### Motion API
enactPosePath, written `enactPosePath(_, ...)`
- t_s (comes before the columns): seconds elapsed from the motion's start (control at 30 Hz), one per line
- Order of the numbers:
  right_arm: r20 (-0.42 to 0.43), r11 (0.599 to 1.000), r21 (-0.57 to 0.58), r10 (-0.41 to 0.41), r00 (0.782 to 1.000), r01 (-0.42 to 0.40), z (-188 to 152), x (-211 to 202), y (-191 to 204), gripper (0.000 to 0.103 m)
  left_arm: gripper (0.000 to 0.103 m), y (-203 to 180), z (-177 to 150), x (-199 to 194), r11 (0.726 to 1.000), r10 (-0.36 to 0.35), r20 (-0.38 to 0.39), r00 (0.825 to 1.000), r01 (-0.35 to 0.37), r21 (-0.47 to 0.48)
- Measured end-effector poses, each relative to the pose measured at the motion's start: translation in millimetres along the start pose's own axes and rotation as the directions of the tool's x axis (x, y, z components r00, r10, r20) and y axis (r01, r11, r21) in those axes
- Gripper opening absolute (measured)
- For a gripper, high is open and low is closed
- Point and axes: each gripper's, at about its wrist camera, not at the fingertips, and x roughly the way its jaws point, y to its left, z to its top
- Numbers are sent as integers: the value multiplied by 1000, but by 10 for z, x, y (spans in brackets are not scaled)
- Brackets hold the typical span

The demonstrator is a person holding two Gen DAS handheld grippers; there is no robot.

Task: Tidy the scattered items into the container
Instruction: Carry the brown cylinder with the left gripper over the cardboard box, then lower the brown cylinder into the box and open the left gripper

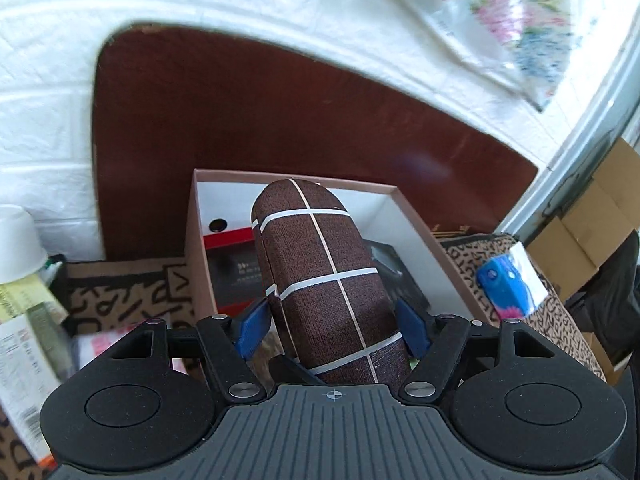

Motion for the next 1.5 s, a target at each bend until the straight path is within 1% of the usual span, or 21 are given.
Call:
enactPosePath(0.13, -46, 1000, 2, -2, 999, 2, 75, 262, -101, 70, 71, 191, 132, 279, 999, -16, -26, 1000, 15, -45)
enactPosePath(0.27, -77, 1000, -4, 0, 997, 0, 134, 491, -139, 70, 71, 355, 224, 460, 997, -19, -32, 999, 16, -72)
enactPosePath(0.4, -88, 1000, 6, 10, 996, -10, 186, 692, -162, 70, 80, 432, 306, 510, 997, -3, -23, 1000, 1, -72)
enactPosePath(0.43, -90, 1000, 4, 14, 996, -14, 192, 718, -164, 70, 82, 450, 312, 503, 997, -17, -25, 1000, 15, -77)
enactPosePath(0.47, -86, 1000, -5, 9, 996, -10, 189, 720, -159, 76, 87, 463, 313, 484, 996, -43, -23, 999, 41, -77)
enactPosePath(0.5, -77, 1000, -19, -6, 997, 5, 178, 701, -149, 80, 95, 461, 304, 454, 995, -68, -19, 998, 67, -71)
enactPosePath(0.53, -62, 999, -38, -32, 998, 29, 159, 668, -136, 87, 98, 439, 288, 414, 995, -86, -17, 996, 85, -59)
enactPosePath(0.57, -46, 997, -56, -54, 997, 51, 135, 627, -125, 90, 103, 399, 274, 371, 995, -96, -20, 995, 95, -44)
enactPosePath(0.63, -40, 996, -69, -64, 997, 61, 85, 543, -120, 92, 103, 301, 229, 294, 996, -85, -38, 996, 85, -5)
enactPosePath(0.77, -48, 993, -78, -92, 995, 88, -25, 354, -93, 96, 103, 146, 60, 149, 998, 9, -57, 998, -6, 65)
enactPosePath(0.83, -43, 992, -84, -100, 994, 96, -79, 245, -59, 97, 103, 107, -23, 78, 996, 24, -55, 998, -20, 83)
enactPosePath(0.9, -47, 992, -86, -91, 995, 87, -134, 135, -15, 98, 103, 107, -84, 19, 997, 10, -48, 999, -7, 71)
enactPosePath(1.1, -53, 992, -100, -79, 995, 73, -282, -154, 120, 99, 103, 121, -187, -141, 1000, 0, -77, 997, 1, 12)
enactPosePath(1.17, -49, 992, -101, -76, 996, 71, -309, -244, 148, 99, 103, 88, -225, -209, 1000, 4, -69, 998, -3, 14)
enactPosePath(1.23, -45, 992, -101, -75, 996, 70, -208, -180, 113, 99, 103, 47, -264, -283, 1000, 4, -60, 998, -3, 17)
enactPosePath(1.33, -35, 992, -105, -75, 997, 71, -265, -345, 207, 99, 103, -22, -325, -395, 1000, -1, -50, 999, 2, 17)
enactPosePath(1.4, -28, 992, -107, -74, 997, 71, -189, -294, 226, 99, 103, -68, -370, -475, 1000, -6, -45, 999, 7, 17)
enactPosePath(1.5, -17, 991, -107, -76, 997, 74, -220, -445, 285, 99, 103, -145, -447, -621, 1000, -9, -30, 999, 10, 20)
